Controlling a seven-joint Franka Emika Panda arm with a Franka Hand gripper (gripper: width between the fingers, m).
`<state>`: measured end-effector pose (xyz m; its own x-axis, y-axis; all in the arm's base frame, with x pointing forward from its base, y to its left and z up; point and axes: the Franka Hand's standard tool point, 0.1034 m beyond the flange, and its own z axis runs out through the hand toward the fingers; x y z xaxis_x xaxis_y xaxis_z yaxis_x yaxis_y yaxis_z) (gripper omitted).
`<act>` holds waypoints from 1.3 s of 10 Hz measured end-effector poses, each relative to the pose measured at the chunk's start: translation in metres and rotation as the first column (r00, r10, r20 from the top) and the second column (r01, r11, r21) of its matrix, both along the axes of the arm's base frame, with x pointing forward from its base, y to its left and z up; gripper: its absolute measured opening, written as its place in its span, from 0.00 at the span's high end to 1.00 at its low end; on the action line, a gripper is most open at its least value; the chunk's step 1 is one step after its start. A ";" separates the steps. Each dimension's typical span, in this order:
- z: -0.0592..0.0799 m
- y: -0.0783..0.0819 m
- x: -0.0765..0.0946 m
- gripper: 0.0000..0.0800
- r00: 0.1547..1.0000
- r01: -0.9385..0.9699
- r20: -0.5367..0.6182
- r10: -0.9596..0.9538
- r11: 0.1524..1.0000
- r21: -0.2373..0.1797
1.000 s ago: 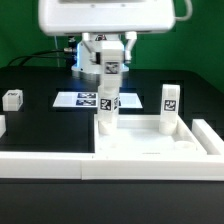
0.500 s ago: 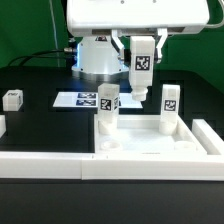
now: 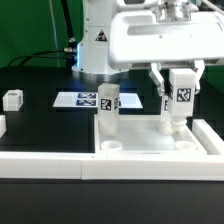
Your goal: Assemble square table
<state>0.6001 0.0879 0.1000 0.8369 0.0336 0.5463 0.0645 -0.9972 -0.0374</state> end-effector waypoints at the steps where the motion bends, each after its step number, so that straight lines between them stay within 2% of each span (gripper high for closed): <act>1: -0.005 0.009 -0.003 0.64 1.000 -0.005 -0.008 0.005 1.000 0.006; 2: -0.011 0.015 -0.005 0.64 1.000 -0.014 -0.017 0.014 1.000 0.005; 4: -0.018 0.012 -0.007 0.64 1.000 -0.011 -0.027 0.011 1.000 0.002; 7: -0.019 0.006 -0.001 0.64 1.000 -0.003 -0.023 0.003 1.000 0.000; 9: -0.020 0.009 0.005 0.64 1.000 -0.004 -0.008 0.004 1.000 0.001; 13: -0.030 0.012 0.005 0.64 1.000 -0.007 -0.016 0.007 1.000 0.001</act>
Offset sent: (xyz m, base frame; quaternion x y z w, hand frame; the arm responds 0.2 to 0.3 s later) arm 0.0054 -0.0058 -0.0090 -0.0112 0.0008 -0.0008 0.9999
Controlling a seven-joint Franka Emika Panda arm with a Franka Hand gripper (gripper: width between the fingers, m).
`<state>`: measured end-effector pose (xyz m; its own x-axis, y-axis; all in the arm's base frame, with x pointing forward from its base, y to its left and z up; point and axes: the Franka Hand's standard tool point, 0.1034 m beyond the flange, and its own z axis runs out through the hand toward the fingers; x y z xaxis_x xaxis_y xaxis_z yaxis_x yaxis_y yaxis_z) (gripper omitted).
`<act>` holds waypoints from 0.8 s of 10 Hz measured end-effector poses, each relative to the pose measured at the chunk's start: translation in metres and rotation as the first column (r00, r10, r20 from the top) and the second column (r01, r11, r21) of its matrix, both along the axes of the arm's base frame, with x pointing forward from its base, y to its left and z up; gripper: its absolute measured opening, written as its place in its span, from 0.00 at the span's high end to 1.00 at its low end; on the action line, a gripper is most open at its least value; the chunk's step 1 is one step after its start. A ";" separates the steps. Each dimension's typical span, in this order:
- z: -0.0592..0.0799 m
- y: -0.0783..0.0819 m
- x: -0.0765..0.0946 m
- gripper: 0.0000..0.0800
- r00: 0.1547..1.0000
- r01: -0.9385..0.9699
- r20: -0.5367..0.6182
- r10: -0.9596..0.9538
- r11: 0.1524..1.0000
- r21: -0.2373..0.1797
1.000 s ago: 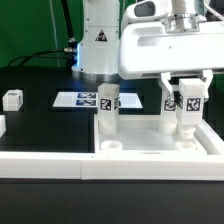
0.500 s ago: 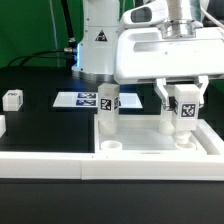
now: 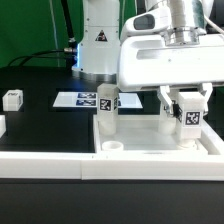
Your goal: Assemble square table
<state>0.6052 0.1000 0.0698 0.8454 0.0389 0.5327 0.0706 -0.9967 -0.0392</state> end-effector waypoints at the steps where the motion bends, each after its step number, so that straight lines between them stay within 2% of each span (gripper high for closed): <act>1: -0.004 0.000 -0.002 0.64 1.000 0.000 -0.006 0.000 1.000 -0.001; 5: -0.003 0.002 0.004 0.64 1.000 0.001 0.021 -0.001 1.000 -0.003; 6: -0.004 0.002 0.003 0.54 1.000 0.001 0.017 0.000 1.000 -0.002; 7: -0.004 0.002 0.003 0.54 1.000 0.000 0.016 0.000 1.000 -0.002; 8: -0.004 0.002 0.003 0.37 1.000 0.000 0.016 0.000 1.000 -0.002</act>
Offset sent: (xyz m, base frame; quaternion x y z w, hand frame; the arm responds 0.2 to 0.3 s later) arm 0.0002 -0.0004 -0.0245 -0.0127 0.0067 0.0054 0.9999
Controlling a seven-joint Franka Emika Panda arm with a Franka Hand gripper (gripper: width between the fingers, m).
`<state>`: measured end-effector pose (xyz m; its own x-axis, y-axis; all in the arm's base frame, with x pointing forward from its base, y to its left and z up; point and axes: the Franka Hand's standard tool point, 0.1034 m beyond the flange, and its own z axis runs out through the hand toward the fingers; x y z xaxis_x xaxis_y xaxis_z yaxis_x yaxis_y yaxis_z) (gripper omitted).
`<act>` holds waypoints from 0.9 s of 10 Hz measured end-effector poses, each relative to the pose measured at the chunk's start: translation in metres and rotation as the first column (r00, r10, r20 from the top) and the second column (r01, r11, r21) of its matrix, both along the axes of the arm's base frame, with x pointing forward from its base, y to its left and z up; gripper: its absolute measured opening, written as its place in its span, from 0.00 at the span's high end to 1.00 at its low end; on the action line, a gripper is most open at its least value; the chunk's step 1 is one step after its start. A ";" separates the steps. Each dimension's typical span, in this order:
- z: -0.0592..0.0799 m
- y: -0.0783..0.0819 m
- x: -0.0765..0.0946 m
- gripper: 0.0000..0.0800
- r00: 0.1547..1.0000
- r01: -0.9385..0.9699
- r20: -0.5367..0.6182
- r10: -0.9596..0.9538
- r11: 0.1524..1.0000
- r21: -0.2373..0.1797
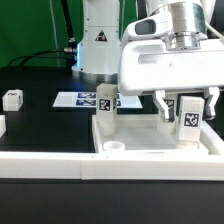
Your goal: Assemble square table
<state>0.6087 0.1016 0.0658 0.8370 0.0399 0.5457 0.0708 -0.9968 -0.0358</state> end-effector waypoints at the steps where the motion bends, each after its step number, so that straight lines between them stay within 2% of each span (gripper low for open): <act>1: 0.000 0.000 0.000 0.23 1.000 0.000 0.000 0.000 1.000 0.000; 4: 0.000 0.000 0.000 0.19 1.000 0.000 -0.001 0.000 1.000 0.000; 9: 0.000 0.000 0.000 0.19 1.000 0.000 -0.001 0.000 1.000 0.000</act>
Offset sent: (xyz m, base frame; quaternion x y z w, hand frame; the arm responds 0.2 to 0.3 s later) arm 0.0000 0.0000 0.0000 0.0000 0.0000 0.0000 1.0000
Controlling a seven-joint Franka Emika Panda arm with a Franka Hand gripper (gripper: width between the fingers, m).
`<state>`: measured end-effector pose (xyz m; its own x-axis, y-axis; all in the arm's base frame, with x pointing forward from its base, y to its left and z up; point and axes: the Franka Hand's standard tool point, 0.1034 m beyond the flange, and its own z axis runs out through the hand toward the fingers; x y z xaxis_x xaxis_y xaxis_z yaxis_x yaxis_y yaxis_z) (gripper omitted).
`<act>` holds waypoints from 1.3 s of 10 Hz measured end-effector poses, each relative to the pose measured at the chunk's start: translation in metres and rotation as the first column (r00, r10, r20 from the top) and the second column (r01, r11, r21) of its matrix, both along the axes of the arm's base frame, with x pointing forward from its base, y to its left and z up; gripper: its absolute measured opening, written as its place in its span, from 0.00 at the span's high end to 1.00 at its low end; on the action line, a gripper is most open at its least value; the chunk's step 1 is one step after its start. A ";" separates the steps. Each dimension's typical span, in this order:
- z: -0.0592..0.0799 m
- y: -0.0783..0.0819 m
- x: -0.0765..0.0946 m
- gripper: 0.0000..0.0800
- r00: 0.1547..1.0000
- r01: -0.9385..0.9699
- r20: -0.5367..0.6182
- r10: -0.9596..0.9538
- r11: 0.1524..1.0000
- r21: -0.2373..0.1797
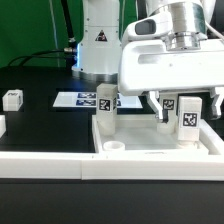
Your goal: Assemble square table
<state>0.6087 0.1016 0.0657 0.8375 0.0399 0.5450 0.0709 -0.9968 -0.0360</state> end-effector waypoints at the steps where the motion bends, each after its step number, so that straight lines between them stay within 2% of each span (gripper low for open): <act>1: 0.000 0.000 0.000 0.19 1.000 0.000 0.000 0.000 1.000 0.000; 2: -0.002 0.001 -0.002 0.19 0.999 0.016 -0.033 -0.015 1.000 0.013; 3: 0.011 0.008 0.000 0.19 0.986 0.069 -0.155 -0.058 0.995 0.065; 4: 0.031 0.003 0.006 0.19 0.984 0.084 -0.164 -0.072 0.994 0.066; 5: 0.020 0.007 -0.001 0.19 0.947 0.130 -0.305 -0.097 0.987 0.089; 6: 0.019 0.008 -0.003 0.19 0.924 0.130 -0.372 -0.085 0.987 0.096; 7: 0.013 0.003 -0.011 0.19 0.902 0.158 -0.421 -0.093 0.980 0.123; 8: 0.014 0.004 -0.013 0.19 0.880 0.153 -0.469 -0.079 0.981 0.122; 10: 0.013 0.002 -0.012 0.19 0.877 0.164 -0.472 -0.090 0.979 0.118; 11: 0.010 -0.005 -0.020 0.19 0.805 0.198 -0.577 -0.139 0.979 0.040; 12: 0.011 -0.002 -0.012 0.19 0.788 0.221 -0.586 -0.189 0.975 -0.017; 13: 0.012 0.002 -0.008 0.19 0.762 0.231 -0.611 -0.214 0.972 -0.052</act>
Offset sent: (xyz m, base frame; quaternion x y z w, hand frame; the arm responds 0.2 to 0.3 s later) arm 0.0112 -0.0205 0.0306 -0.0500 -0.0917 0.0521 0.9932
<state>0.6003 0.1037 0.0781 0.9771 -0.1957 -0.0836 -0.1979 -0.9800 -0.0196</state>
